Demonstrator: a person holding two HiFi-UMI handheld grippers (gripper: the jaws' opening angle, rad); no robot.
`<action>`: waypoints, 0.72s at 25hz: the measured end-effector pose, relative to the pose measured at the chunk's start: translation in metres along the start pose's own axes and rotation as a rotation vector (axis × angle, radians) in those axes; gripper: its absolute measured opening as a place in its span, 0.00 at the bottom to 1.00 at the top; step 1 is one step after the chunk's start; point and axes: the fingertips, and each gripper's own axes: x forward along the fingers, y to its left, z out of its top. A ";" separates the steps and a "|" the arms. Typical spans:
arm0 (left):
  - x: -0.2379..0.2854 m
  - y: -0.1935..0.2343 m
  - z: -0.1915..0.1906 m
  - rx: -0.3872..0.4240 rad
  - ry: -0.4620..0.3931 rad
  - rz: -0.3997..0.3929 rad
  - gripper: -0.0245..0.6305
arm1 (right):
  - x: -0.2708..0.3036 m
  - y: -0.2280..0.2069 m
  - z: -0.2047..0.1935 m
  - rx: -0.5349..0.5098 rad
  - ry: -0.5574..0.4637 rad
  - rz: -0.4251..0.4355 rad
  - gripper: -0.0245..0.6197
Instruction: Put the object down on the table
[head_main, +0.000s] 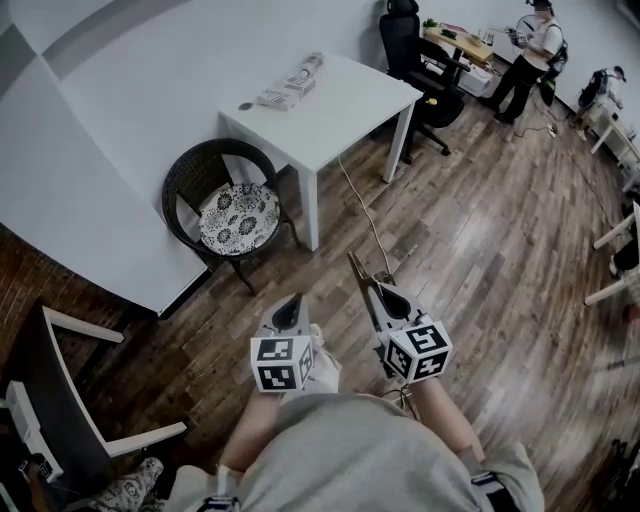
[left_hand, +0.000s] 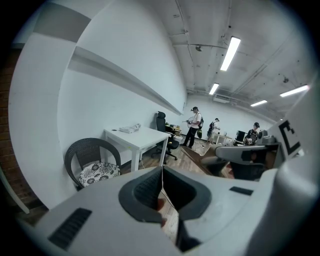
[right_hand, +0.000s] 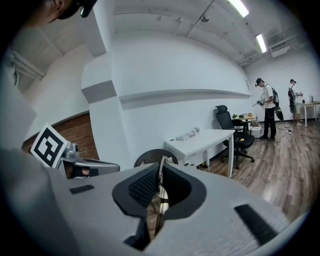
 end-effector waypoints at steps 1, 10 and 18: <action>0.009 0.005 0.004 -0.002 0.000 0.000 0.05 | 0.009 -0.004 0.004 -0.002 -0.001 -0.001 0.06; 0.078 0.047 0.053 0.004 0.006 -0.006 0.05 | 0.090 -0.032 0.043 -0.015 0.001 -0.004 0.06; 0.140 0.081 0.094 0.015 0.010 -0.028 0.05 | 0.156 -0.060 0.076 -0.027 -0.005 -0.028 0.06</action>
